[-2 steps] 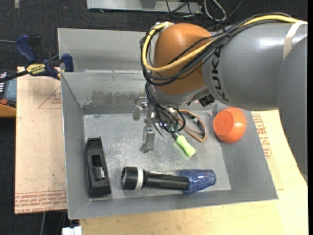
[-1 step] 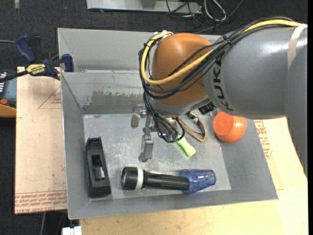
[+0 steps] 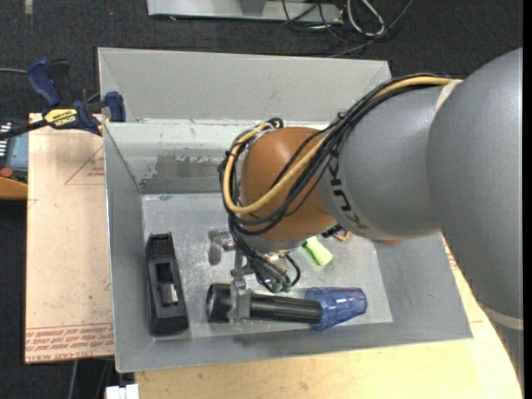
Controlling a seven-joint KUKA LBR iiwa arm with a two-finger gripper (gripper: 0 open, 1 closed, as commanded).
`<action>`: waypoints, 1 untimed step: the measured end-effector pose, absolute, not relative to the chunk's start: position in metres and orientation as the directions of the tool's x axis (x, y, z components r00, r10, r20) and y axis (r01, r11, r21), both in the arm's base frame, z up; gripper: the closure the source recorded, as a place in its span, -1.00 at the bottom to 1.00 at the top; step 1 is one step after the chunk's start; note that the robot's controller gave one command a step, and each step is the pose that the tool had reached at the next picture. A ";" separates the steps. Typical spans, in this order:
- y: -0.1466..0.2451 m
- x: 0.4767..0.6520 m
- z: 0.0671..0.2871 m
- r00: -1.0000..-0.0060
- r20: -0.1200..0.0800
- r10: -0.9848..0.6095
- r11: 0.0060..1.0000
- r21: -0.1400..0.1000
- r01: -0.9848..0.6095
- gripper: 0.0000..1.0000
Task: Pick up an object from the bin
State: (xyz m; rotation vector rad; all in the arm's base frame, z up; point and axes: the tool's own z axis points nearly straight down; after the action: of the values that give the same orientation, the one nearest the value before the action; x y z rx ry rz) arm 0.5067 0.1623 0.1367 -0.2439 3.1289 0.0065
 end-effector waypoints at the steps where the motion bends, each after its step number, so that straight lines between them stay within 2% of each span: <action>1: 0.190 0.516 0.165 -0.999 -0.010 -0.032 0.999 0.006 -0.032 -1.00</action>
Offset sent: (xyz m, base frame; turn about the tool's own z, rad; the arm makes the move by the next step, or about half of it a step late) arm -0.0241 -0.0377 -0.0441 -0.0046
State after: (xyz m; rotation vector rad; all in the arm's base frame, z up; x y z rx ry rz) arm 0.5157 0.1904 0.1650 -0.0501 3.1310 0.0104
